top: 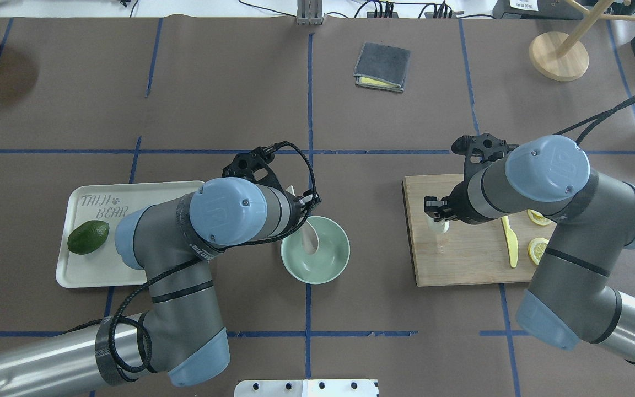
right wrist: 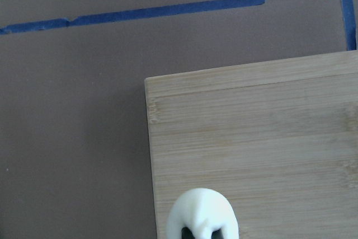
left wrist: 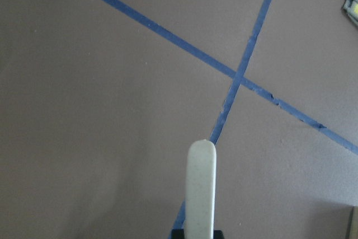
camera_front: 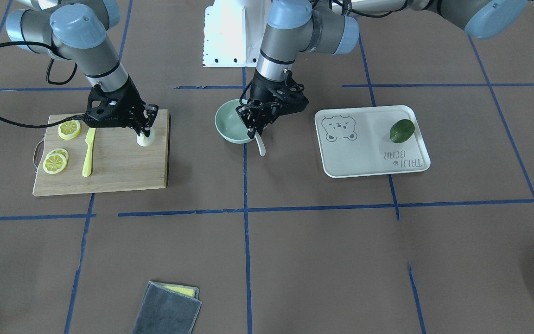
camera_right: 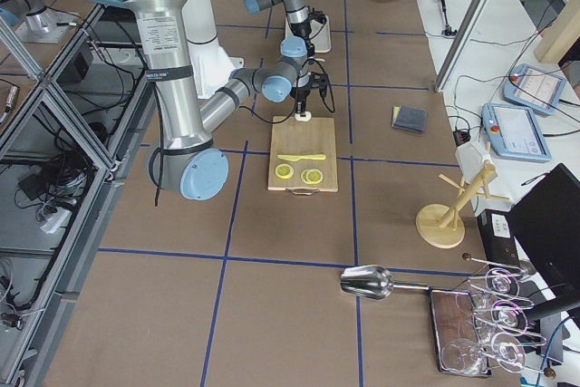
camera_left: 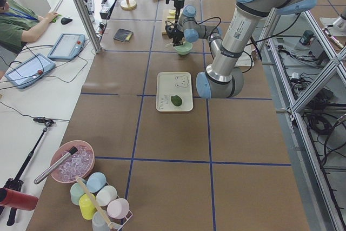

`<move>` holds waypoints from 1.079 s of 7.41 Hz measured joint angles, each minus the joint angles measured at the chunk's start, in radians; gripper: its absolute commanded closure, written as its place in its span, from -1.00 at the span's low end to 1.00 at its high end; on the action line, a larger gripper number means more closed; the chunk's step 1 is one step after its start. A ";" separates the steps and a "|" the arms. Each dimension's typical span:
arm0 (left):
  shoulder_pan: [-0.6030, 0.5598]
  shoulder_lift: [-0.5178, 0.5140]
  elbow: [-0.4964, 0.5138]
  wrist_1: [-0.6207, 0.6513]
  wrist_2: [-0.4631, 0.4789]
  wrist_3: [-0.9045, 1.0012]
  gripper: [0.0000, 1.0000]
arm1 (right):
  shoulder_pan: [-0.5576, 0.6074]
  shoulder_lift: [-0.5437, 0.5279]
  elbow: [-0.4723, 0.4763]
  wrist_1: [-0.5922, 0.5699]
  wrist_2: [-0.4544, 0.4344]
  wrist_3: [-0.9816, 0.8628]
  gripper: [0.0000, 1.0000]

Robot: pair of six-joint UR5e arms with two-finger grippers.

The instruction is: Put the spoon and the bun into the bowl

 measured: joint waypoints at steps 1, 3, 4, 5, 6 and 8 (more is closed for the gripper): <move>0.006 -0.001 -0.002 -0.001 0.003 0.001 -0.99 | 0.007 0.001 0.000 0.000 0.002 0.000 1.00; 0.007 0.001 -0.015 0.000 0.005 0.011 -1.00 | 0.013 0.009 0.001 -0.002 0.003 0.000 1.00; 0.006 0.008 -0.033 0.002 0.005 0.025 -1.00 | 0.013 0.022 0.001 -0.011 0.003 0.000 1.00; 0.001 0.018 -0.063 0.011 0.003 0.060 -1.00 | 0.013 0.050 0.002 -0.032 0.003 0.000 1.00; -0.017 0.031 -0.096 0.026 0.001 0.108 -1.00 | 0.010 0.088 0.001 -0.056 0.003 0.004 1.00; -0.101 0.051 -0.159 0.118 -0.014 0.282 -1.00 | -0.021 0.192 -0.007 -0.114 -0.001 0.026 1.00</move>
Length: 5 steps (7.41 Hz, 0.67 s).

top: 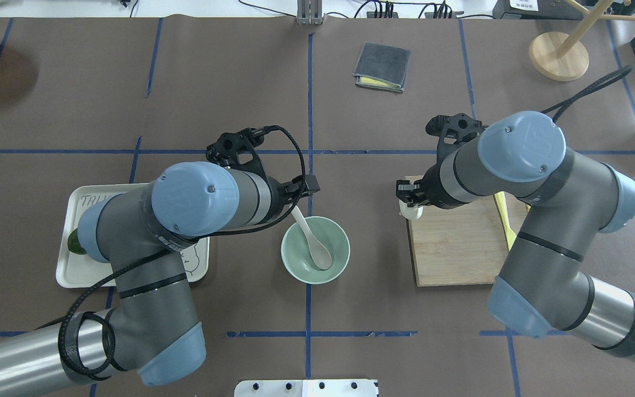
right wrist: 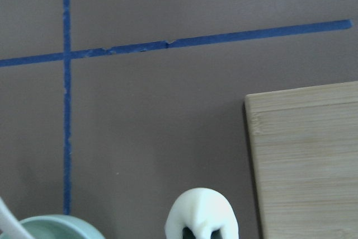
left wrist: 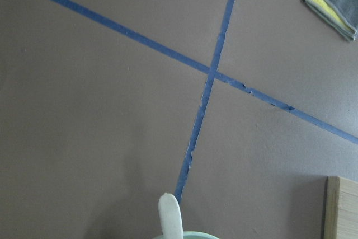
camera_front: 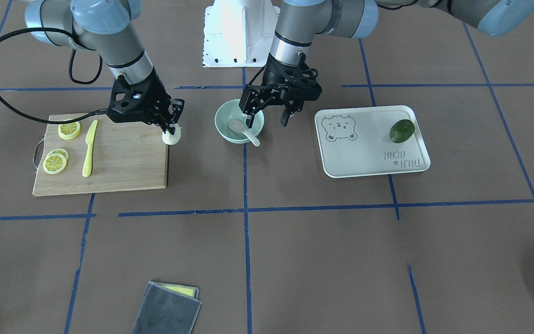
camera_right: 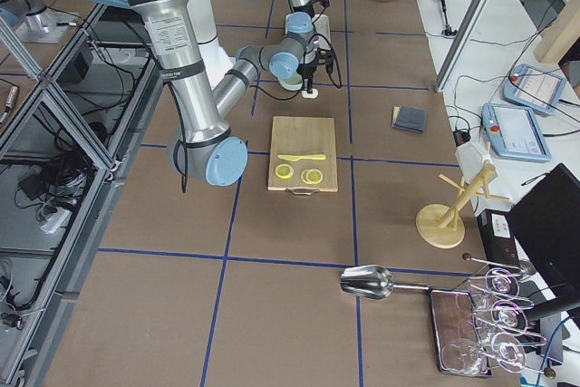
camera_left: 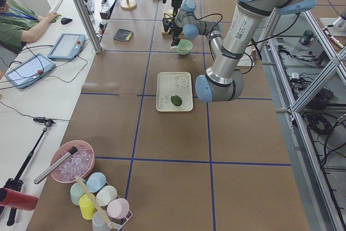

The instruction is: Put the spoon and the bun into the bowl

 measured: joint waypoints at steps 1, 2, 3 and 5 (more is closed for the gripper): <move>-0.060 0.014 -0.028 0.062 -0.030 0.115 -1.00 | -0.032 0.043 -0.004 -0.017 -0.010 0.020 1.00; -0.123 0.047 -0.056 0.098 -0.063 0.228 -1.00 | -0.076 0.081 -0.012 -0.025 -0.038 0.048 1.00; -0.181 0.085 -0.078 0.114 -0.090 0.338 -1.00 | -0.125 0.115 -0.025 -0.029 -0.083 0.071 1.00; -0.280 0.158 -0.095 0.120 -0.128 0.510 -1.00 | -0.184 0.177 -0.071 -0.030 -0.139 0.101 -0.18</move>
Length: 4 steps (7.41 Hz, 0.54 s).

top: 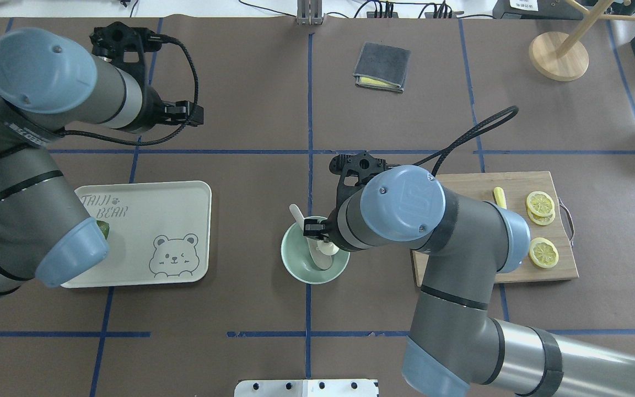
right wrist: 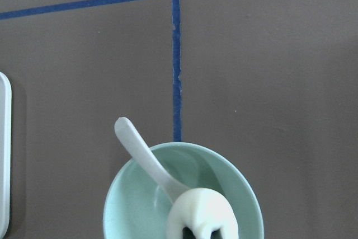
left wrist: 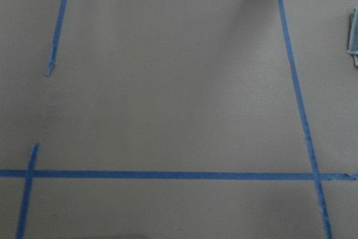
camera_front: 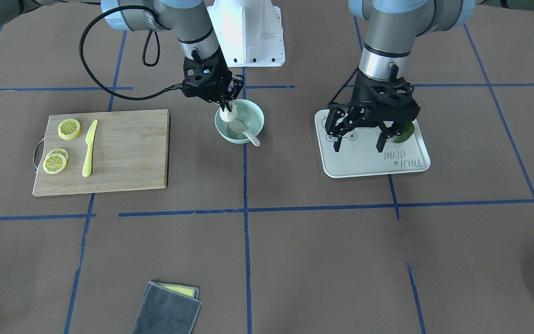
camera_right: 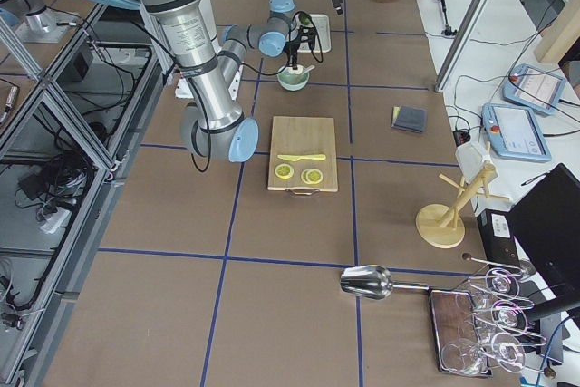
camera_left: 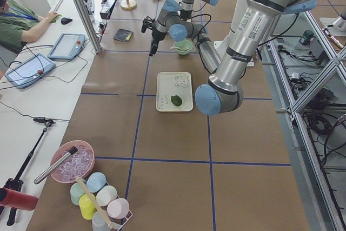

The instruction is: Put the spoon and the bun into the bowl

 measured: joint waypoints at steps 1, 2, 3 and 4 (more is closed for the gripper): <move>-0.036 0.037 -0.008 -0.001 -0.007 0.066 -1.00 | -0.010 0.022 -0.019 0.001 -0.010 0.007 -0.99; -0.066 0.065 -0.012 -0.003 -0.010 0.117 -1.00 | -0.013 0.032 -0.026 0.003 -0.014 0.010 -1.00; -0.092 0.090 -0.013 -0.005 -0.013 0.167 -1.00 | -0.013 0.035 -0.028 0.005 -0.016 0.011 -1.00; -0.122 0.117 -0.013 -0.009 -0.024 0.226 -1.00 | -0.014 0.035 -0.029 0.006 -0.016 0.011 -1.00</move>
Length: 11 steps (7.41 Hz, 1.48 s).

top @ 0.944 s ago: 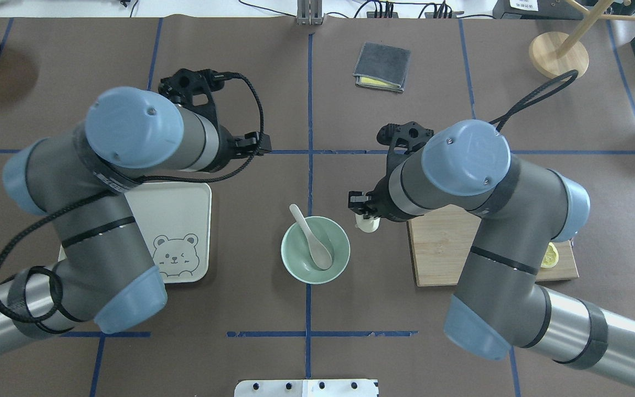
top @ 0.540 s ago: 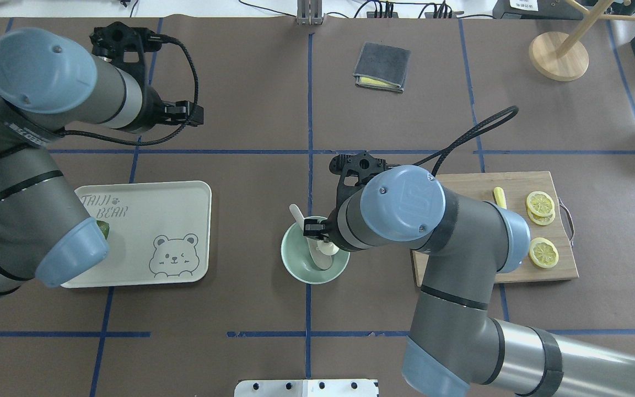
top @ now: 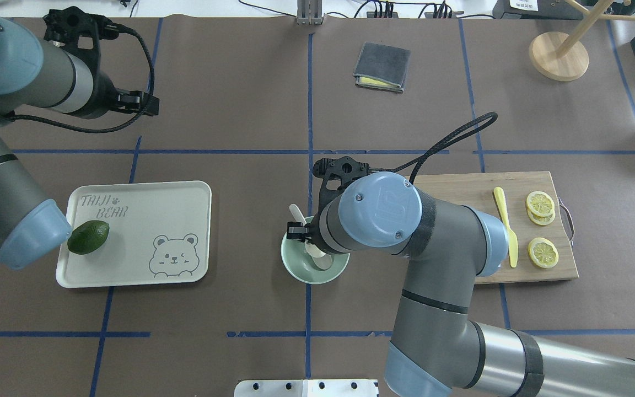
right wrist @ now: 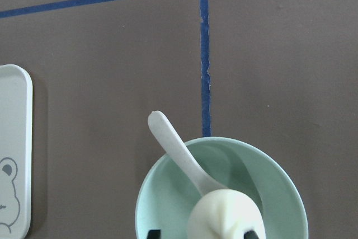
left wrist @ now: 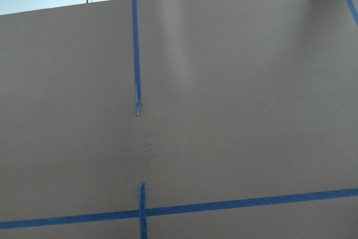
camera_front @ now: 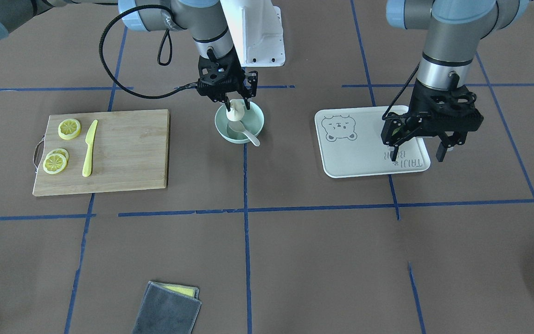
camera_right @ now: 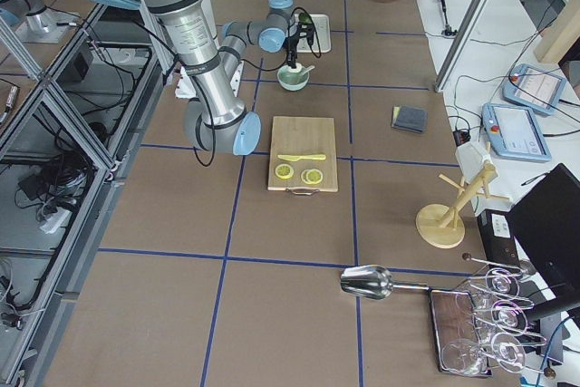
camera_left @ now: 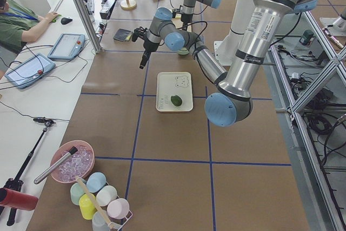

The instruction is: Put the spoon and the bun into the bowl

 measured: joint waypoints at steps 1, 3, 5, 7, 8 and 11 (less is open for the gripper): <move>-0.044 0.028 0.000 -0.004 -0.032 0.077 -1.00 | 0.000 0.000 0.001 0.000 -0.001 0.000 -1.00; -0.146 0.101 0.004 -0.053 -0.112 0.227 -1.00 | 0.000 0.000 0.002 0.000 -0.002 -0.002 -1.00; -0.257 0.192 0.037 -0.132 -0.204 0.388 -1.00 | 0.015 -0.010 0.013 -0.006 0.004 -0.007 -1.00; -0.408 0.250 0.126 -0.153 -0.334 0.606 -1.00 | 0.069 -0.065 0.080 -0.069 0.032 -0.060 -1.00; -0.465 0.271 0.171 -0.150 -0.362 0.685 -1.00 | 0.112 -0.093 0.119 -0.124 0.054 -0.136 -1.00; -0.591 0.274 0.281 -0.058 -0.436 0.811 -1.00 | 0.349 -0.195 0.149 -0.202 0.235 -0.447 -1.00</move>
